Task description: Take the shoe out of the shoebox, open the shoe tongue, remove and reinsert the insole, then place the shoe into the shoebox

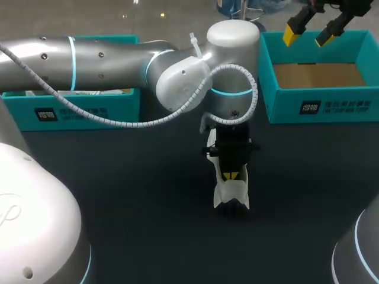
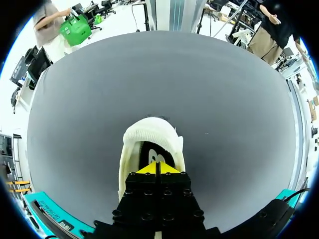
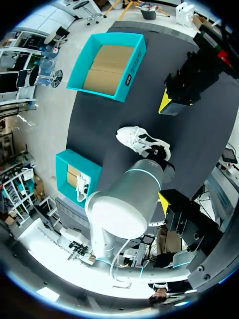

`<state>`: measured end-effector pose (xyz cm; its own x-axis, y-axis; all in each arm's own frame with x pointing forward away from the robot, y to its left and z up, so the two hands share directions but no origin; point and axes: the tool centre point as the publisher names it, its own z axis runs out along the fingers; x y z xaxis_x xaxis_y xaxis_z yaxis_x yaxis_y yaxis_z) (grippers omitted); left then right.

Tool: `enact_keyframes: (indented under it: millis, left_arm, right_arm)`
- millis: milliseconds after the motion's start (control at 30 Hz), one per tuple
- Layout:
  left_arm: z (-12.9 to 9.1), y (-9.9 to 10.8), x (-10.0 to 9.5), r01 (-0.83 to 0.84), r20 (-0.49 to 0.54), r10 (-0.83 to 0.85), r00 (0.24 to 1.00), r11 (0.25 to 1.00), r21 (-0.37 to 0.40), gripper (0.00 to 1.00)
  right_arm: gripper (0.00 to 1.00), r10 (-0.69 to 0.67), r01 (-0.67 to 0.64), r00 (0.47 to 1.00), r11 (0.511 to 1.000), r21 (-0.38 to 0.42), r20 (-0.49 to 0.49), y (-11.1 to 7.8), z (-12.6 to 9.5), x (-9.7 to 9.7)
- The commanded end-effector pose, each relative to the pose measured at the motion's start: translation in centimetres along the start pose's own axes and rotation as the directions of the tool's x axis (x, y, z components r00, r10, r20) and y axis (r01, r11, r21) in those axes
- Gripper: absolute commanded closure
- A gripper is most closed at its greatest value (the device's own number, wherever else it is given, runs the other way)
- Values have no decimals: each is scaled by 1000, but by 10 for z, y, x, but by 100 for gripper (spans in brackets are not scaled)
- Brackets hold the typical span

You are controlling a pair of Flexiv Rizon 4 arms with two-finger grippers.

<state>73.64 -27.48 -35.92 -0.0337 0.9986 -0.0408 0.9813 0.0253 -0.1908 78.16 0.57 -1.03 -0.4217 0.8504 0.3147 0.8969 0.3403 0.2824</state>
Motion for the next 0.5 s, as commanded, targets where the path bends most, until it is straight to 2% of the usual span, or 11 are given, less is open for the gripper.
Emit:
enact_keyframes:
  millis: [33,67,133,200,500]
  left_arm:
    - [5,-3,1,2,-1,-2,1000,1000,-22,100]
    - [8,-1,0,2,-2,-2,1000,1000,-24,100]
    - [16,1,-1,4,-16,-6,1000,996,-87,100]
    - [23,4,-2,23,13,-22,1000,997,-71,100]
    - [54,15,-1,69,40,-65,997,991,-117,100]
  right_arm:
    - [0,1,-1,1000,1000,2,1,1,0,0]
    - [0,1,-1,1000,1000,2,1,1,0,0]
    - [0,1,-1,1000,1000,2,1,1,0,0]
    - [0,1,-1,1000,1000,2,1,1,0,0]
    - [0,1,-1,1000,1000,2,1,1,0,0]
